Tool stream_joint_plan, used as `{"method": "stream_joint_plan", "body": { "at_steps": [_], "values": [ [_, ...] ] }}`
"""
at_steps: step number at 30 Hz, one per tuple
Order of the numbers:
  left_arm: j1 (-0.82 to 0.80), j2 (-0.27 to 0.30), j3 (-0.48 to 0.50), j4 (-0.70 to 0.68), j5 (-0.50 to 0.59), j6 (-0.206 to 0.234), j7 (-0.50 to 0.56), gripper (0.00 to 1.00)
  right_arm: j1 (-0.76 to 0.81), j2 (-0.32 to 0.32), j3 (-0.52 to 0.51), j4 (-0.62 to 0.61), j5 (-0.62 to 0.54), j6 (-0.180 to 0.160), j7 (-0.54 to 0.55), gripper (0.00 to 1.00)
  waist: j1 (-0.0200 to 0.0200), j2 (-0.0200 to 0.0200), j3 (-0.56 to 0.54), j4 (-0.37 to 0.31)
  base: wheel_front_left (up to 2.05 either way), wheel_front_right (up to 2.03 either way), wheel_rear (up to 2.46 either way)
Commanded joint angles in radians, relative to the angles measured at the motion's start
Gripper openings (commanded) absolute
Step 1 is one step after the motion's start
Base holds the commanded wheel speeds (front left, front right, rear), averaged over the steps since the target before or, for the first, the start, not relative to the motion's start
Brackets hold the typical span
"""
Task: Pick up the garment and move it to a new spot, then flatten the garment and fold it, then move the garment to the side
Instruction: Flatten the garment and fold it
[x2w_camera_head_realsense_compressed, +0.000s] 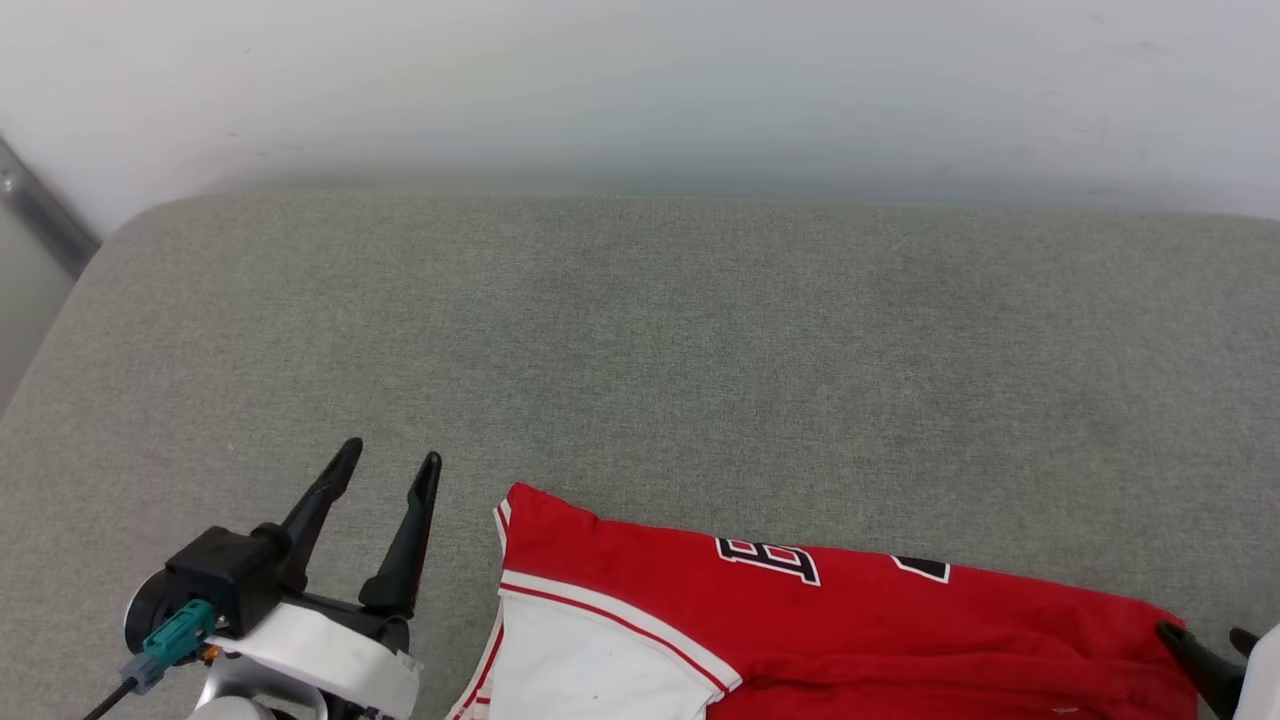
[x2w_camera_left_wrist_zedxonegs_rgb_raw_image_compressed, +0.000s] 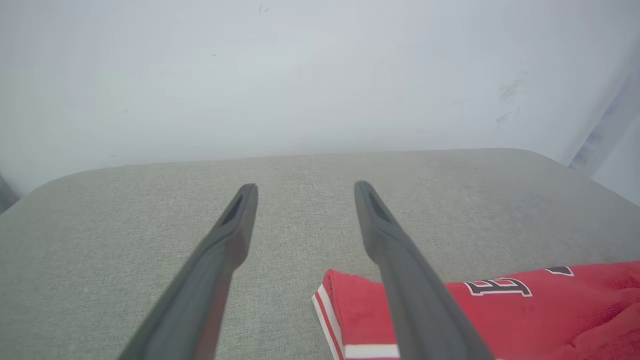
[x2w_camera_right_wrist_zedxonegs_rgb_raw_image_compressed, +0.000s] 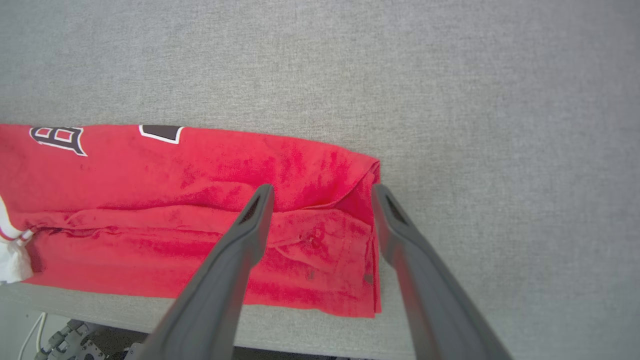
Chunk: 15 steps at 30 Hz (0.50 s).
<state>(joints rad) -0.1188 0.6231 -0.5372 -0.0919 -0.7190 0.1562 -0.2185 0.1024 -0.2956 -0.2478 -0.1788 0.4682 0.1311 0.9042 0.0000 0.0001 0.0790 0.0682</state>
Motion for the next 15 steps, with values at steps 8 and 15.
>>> {"method": "stream_joint_plan", "body": {
  "at_steps": [8, 15],
  "values": [
    [0.049, -0.149, 0.227, -0.073, 0.163, -0.020, -0.047, 1.00, 0.006, 0.185, -0.169, 0.090, -0.023, -0.001, -0.041, 1.00, 0.0000, -0.0001, 0.033, 0.010, 0.00, 0.00, 0.00],
    [0.088, -0.293, 0.411, -0.123, 0.331, -0.124, -0.046, 1.00, -0.019, 0.216, -0.211, 0.212, -0.080, -0.001, -0.125, 1.00, 0.0000, -0.0001, 0.079, 0.019, 0.00, 0.00, 0.00]
  ]
}}
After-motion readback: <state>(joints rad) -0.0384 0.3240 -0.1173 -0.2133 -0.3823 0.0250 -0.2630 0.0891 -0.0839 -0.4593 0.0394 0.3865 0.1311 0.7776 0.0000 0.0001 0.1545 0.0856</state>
